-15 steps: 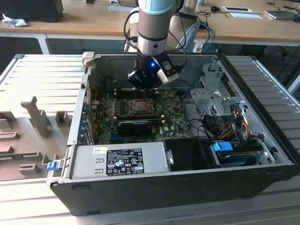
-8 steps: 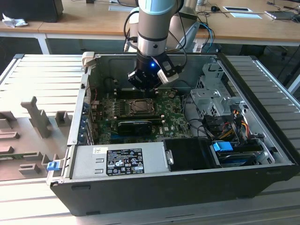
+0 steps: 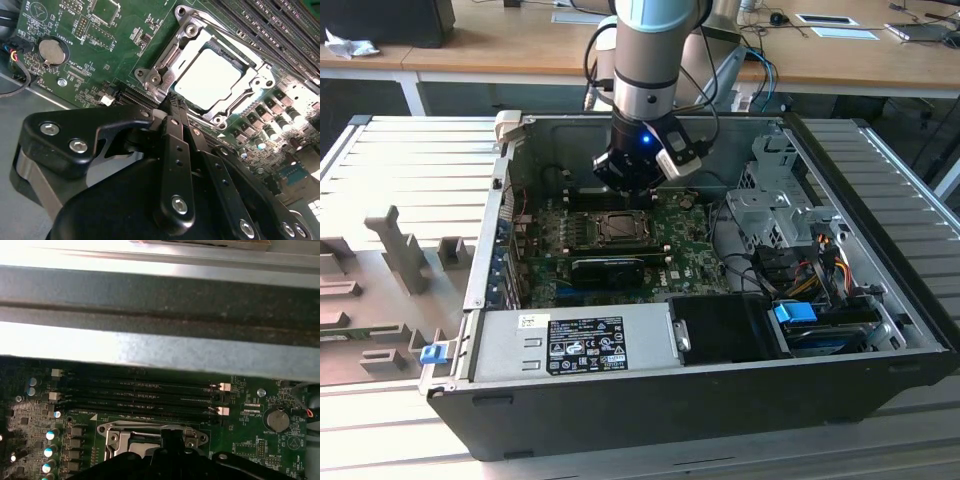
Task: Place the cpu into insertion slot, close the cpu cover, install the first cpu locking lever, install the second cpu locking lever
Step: 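Install the second cpu locking lever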
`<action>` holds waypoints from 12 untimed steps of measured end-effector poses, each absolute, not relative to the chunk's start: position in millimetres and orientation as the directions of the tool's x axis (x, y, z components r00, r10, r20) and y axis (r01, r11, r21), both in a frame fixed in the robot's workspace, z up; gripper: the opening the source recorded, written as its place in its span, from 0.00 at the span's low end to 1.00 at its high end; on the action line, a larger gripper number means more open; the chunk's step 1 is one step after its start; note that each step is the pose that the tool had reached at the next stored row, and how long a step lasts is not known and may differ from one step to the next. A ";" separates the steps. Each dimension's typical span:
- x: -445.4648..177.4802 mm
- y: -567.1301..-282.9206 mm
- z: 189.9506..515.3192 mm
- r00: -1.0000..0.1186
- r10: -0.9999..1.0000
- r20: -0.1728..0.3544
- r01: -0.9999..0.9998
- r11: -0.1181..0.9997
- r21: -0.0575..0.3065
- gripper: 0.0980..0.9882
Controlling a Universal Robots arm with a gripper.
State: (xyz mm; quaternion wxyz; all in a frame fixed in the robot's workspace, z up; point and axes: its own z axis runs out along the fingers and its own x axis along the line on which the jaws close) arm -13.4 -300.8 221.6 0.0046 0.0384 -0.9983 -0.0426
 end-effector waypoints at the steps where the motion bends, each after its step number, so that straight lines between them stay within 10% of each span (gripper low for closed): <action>1: -13.4 -301.3 221.6 -0.997 -0.077 0.006 -0.076 0.993 0.085 0.01; 12: -13.4 -302.3 246.5 -0.997 -0.077 0.006 -0.076 0.993 0.085 0.01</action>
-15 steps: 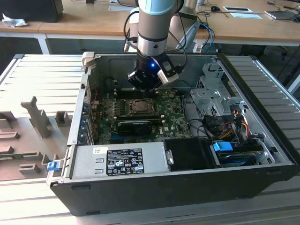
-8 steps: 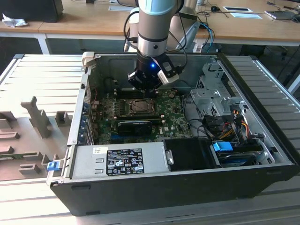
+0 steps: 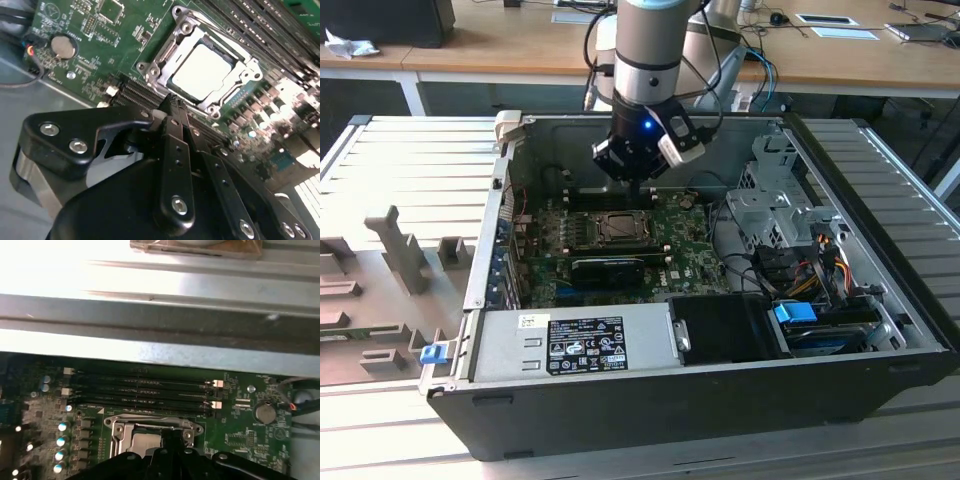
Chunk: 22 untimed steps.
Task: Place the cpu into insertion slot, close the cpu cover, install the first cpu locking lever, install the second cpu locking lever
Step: 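Install the second cpu locking lever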
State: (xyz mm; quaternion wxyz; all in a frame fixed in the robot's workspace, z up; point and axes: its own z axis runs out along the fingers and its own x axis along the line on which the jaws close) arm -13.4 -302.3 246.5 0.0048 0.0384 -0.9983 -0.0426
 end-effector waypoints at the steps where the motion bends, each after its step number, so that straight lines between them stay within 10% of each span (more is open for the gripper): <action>1: -13.4 -302.7 246.5 -0.997 -0.077 0.006 -0.076 0.993 0.086 0.01; 22: -15.3 -351.0 251.6 -0.997 -0.077 0.006 -0.076 0.993 0.087 0.01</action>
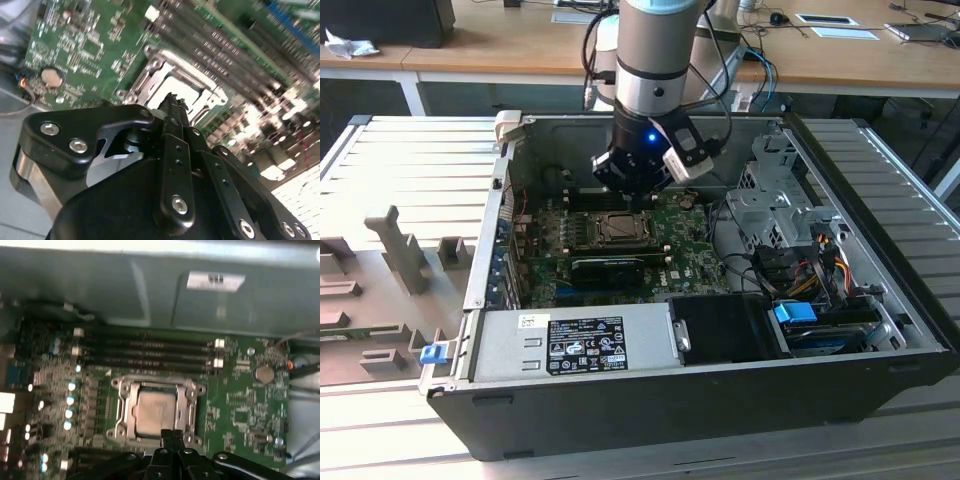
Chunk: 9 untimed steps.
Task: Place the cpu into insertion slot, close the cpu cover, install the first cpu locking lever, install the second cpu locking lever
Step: 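Install the second cpu locking lever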
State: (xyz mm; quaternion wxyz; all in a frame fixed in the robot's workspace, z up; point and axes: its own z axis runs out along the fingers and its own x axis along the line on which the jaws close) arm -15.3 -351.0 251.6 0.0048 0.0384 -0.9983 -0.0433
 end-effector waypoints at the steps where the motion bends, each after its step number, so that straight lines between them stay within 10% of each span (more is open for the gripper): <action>1: -15.4 -353.9 251.4 -0.997 -0.077 0.006 -0.076 0.993 0.087 0.01; 9: -15.3 -369.8 250.3 -0.997 -0.077 0.006 -0.076 0.993 0.088 0.01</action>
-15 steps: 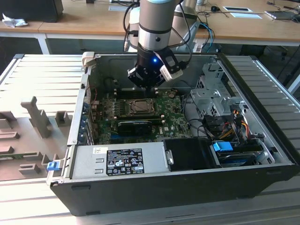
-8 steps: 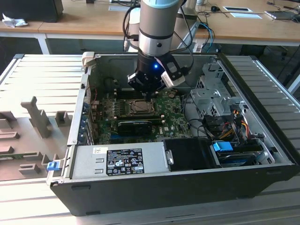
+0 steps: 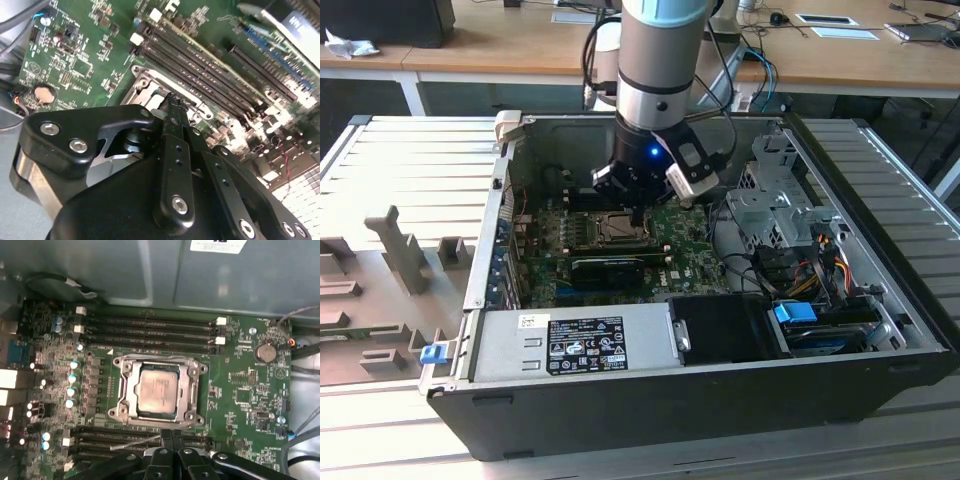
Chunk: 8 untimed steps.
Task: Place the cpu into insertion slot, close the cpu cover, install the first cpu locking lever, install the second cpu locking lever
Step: 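Install the second cpu locking lever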
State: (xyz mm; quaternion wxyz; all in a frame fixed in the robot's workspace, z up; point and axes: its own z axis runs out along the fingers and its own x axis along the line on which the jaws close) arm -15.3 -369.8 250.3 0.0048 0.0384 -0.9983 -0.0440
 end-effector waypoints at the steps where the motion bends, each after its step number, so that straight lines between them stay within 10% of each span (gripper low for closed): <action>1: -15.3 -372.3 250.2 -0.997 -0.077 0.006 -0.076 0.993 0.088 0.01; 8: -15.5 -384.1 249.9 -0.997 -0.077 0.006 -0.076 0.993 0.088 0.01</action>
